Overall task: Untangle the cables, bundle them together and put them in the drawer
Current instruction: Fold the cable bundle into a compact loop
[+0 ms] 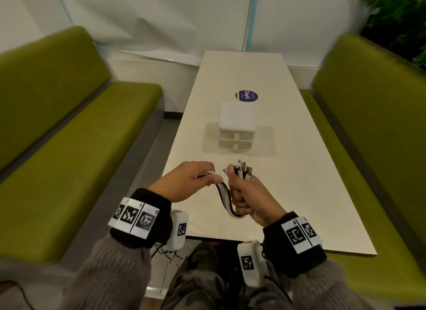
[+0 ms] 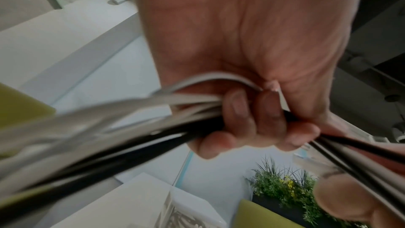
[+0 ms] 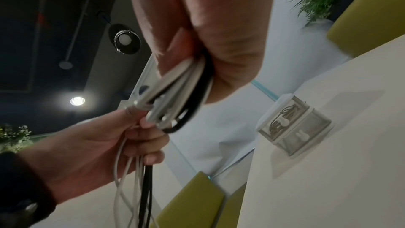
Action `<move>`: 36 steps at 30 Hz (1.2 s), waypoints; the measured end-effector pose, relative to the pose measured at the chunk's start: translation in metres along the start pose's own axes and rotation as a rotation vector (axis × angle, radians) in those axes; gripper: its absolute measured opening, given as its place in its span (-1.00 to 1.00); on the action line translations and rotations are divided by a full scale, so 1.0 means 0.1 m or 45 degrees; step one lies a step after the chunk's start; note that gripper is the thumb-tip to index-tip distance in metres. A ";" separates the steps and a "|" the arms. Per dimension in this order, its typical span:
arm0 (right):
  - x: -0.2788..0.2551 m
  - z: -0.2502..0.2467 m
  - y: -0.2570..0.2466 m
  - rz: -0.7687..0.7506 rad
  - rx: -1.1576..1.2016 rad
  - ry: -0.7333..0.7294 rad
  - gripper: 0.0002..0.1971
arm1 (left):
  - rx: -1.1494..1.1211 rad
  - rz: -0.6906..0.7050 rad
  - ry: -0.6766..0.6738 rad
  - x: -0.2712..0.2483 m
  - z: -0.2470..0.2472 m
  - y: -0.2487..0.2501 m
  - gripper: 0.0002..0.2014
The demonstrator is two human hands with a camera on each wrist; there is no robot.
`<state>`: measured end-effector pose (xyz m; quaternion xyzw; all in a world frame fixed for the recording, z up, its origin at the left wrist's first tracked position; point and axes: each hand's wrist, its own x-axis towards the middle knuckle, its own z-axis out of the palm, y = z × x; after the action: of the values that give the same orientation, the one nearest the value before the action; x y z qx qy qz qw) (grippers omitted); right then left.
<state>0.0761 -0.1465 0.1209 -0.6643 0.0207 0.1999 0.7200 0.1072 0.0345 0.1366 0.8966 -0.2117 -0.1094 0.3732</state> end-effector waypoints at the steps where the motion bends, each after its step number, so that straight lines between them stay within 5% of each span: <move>1: 0.00 0.01 0.00 0.012 -0.026 -0.001 -0.62 | 0.012 0.003 0.001 0.01 0.00 0.02 -0.70; 7: -0.02 0.02 0.00 -0.035 -0.126 -0.045 -0.58 | -0.042 0.004 0.059 0.04 0.03 0.06 -0.68; 11: -0.03 -0.01 0.06 -0.109 -0.177 -0.138 -0.33 | 0.012 0.013 0.025 0.02 0.03 0.09 -0.72; 15: -0.07 -0.01 0.08 -0.128 -0.331 -0.146 -0.79 | 0.033 -0.003 -0.032 0.02 0.00 0.10 -0.71; 27: 0.06 -0.03 0.10 -0.225 -0.793 0.150 -0.64 | 0.167 -0.005 -0.097 0.00 -0.01 0.21 -0.78; 36: 0.07 -0.01 0.01 -0.299 -0.926 0.196 -0.76 | 0.237 0.037 -0.035 -0.01 -0.02 0.20 -0.78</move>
<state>0.0823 -0.1455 0.1183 -0.8869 -0.0738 0.0600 0.4520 0.1014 0.0232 0.1526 0.9227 -0.2390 -0.0963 0.2868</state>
